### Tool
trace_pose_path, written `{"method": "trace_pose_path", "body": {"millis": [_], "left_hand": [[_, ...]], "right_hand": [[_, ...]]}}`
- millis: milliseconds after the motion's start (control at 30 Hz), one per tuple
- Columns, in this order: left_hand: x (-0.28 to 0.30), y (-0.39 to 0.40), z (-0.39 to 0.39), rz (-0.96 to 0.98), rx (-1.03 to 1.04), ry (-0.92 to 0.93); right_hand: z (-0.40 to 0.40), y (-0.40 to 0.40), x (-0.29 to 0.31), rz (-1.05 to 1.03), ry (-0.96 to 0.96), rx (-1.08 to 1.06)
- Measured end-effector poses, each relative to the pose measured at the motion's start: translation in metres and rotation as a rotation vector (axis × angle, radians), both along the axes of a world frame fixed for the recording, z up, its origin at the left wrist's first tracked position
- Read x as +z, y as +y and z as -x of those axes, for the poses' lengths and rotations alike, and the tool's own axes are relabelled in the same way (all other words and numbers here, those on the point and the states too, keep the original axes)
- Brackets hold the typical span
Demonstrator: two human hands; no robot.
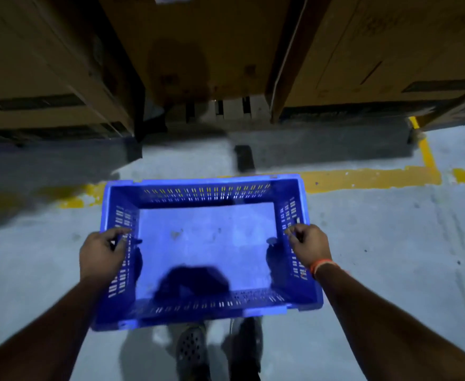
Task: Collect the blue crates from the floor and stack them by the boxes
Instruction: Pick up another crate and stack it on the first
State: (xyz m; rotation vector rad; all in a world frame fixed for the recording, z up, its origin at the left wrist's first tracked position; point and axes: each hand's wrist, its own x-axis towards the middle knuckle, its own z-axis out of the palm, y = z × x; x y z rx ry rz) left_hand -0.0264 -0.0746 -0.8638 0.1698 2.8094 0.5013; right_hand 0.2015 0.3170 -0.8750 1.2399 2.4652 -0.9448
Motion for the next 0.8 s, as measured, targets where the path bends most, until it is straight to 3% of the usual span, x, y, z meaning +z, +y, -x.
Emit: {"method": "trace_pose_path", "body": {"millis": [133,233,800], "left_hand": [[-0.049,0.004,0.010,0.007,-0.013,-0.099],[-0.067,0.001,0.007,0.059,0.026,-0.062],[-0.059,-0.002,-0.006,0.052,0.034,-0.102]], "right_hand": [[0.022,0.016,-0.040,-0.004,-0.031,0.070],[0.027,0.020,-0.054,-0.087,-0.029,0.117],[0.028,0.015,-0.051,-0.139,-0.024,0.127]]}}
